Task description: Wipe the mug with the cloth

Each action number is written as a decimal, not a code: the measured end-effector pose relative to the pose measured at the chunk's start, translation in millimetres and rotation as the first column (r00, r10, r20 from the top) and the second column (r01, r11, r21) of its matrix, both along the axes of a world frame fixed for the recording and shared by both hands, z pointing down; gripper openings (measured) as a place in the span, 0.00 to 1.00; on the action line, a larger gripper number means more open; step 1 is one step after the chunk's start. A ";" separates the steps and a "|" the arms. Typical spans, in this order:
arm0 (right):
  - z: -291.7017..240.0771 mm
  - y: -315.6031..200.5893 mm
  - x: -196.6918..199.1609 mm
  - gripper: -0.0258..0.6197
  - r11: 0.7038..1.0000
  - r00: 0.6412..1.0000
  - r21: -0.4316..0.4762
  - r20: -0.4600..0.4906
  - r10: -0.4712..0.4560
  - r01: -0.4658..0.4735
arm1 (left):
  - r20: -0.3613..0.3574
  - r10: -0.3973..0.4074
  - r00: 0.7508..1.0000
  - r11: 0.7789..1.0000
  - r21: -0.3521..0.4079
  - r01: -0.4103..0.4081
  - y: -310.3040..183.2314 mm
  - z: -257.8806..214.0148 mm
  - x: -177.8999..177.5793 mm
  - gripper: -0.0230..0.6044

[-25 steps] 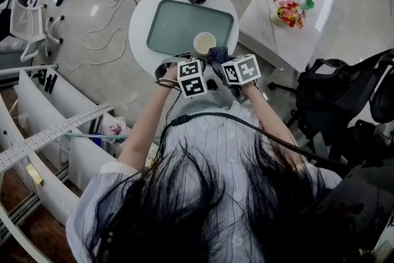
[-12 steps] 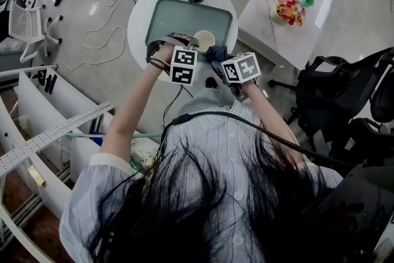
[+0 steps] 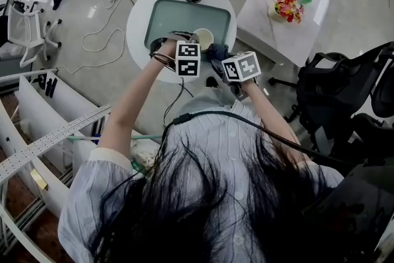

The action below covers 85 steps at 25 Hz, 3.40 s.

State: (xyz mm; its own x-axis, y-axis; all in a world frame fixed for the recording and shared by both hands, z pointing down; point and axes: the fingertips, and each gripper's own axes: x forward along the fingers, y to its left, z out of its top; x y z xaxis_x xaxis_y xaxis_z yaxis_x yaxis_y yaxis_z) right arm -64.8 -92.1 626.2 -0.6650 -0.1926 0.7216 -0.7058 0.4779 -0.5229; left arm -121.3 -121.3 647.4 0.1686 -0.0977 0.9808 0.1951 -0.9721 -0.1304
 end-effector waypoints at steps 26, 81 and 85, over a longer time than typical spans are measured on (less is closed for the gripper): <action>10.3 -14.2 -13.1 0.18 0.995 0.995 -0.018 0.032 0.094 -0.094 | -0.157 -0.837 0.525 0.536 -0.431 0.726 -9.2 -23.1 16.5 0.09; 14.1 -23.0 -22.8 0.18 0.983 0.981 -0.081 0.086 0.172 -0.165 | -0.283 -0.850 0.445 0.526 -0.408 0.746 -14.8 -27.7 17.4 0.10; 14.7 -22.7 -21.5 0.18 0.982 0.981 -0.091 0.091 0.173 -0.165 | -0.295 -0.733 0.613 0.680 -0.339 0.650 -6.4 -26.7 17.1 0.10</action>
